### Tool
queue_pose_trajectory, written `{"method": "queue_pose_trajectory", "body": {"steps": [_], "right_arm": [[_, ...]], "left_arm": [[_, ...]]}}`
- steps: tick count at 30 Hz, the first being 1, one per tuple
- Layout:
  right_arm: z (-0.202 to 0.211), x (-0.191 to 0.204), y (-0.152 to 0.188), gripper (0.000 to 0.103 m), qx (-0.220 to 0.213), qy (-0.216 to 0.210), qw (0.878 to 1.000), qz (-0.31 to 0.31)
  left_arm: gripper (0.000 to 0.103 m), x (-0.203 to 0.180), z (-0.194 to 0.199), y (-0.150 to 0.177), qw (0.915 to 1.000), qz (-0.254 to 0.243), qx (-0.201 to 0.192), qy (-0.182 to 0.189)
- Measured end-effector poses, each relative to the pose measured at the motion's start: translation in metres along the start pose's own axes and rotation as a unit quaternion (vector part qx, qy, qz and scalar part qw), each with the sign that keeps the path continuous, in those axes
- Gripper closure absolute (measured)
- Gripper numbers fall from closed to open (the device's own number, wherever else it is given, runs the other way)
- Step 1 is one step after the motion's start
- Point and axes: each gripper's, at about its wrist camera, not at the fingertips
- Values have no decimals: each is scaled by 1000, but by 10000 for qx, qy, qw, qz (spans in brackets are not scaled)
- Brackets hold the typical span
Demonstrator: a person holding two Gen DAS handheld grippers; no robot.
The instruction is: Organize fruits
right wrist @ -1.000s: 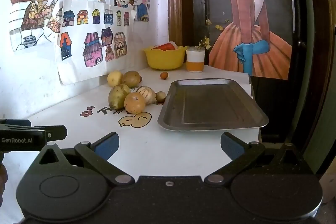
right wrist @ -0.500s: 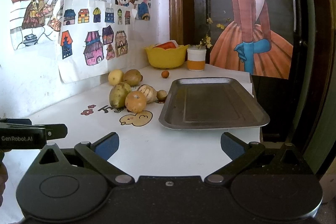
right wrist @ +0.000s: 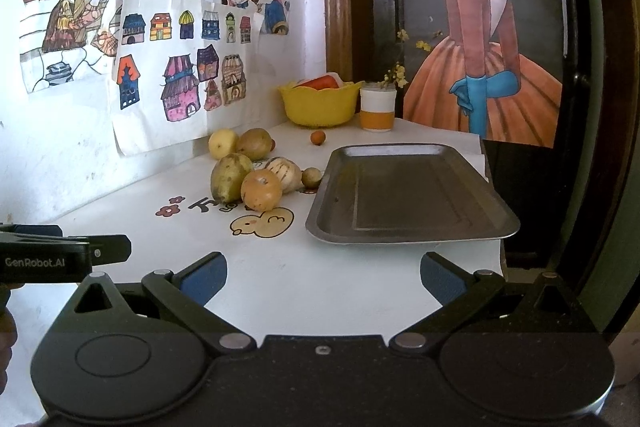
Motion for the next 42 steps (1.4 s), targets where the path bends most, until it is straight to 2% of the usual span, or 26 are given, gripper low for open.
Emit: {"method": "queue_pose_trajectory", "body": {"steps": [12,15,19,24,30,38,42], "right_arm": [[-13,-5,2,1,132,-26,9999,-68],[-17,-6,-2,0,150,-143,9998,-59],[-26,-6,-24,0,27,-531,9985,119],[-46,1,-62,0,-216,-907,9924,797],[-94,0,-83,1,345,-1688,9816,823],[-149,9,-71,1,726,-1885,9742,1007],[-166,16,-62,7,837,-1996,9687,1215]], "left_arm": [[1,1,-12,-2,9998,-70,138,-104],[1,2,-18,-5,9997,-100,190,-133],[1,9,-31,-19,9995,-142,293,-31],[1,16,-53,-47,9992,-220,279,167],[1,23,-97,-72,9964,74,620,579],[1,18,-155,-82,9915,138,894,934],[1,14,-175,-78,9893,160,997,1057]]}}
Point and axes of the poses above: each gripper's, at about its wrist camera, not at the fingertips, and z roughly against the way its jaws point, x to its left, y to its underside, and after that the axes turned 11 degrees about -x, right-handed
